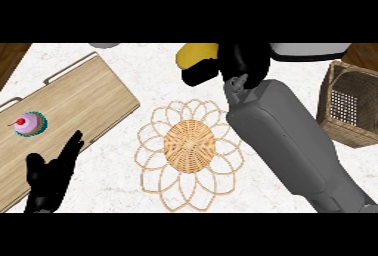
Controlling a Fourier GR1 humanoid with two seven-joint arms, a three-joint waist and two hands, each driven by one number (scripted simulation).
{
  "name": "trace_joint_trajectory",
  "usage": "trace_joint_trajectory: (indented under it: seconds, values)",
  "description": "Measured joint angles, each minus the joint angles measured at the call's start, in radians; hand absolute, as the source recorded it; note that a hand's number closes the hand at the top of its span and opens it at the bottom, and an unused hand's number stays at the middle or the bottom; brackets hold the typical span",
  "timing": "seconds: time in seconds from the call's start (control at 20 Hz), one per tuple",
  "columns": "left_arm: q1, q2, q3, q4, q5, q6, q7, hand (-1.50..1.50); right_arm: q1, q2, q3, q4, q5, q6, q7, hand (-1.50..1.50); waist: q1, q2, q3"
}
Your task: Pick the lemon from the placemat and place it in the basket
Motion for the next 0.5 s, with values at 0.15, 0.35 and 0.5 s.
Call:
trace_joint_trajectory:
  seconds: [0.15,0.35,0.5]
  values:
    - [0.008,-0.004,-0.002,-0.008,0.000,-0.001,0.000,0.00,-0.039,-0.027,-0.066,-0.082,0.062,-0.030,0.012,1.50,-0.003,0.000,-0.001]
    - [0.019,0.000,0.000,-0.027,0.009,-0.014,0.011,0.00,-0.091,-0.068,-0.155,-0.154,0.130,-0.022,0.047,1.50,0.000,0.001,-0.003]
    - [0.026,-0.006,-0.003,-0.031,0.010,-0.016,0.000,0.00,-0.118,-0.114,-0.220,-0.188,0.166,0.004,0.064,1.50,0.000,0.003,-0.003]
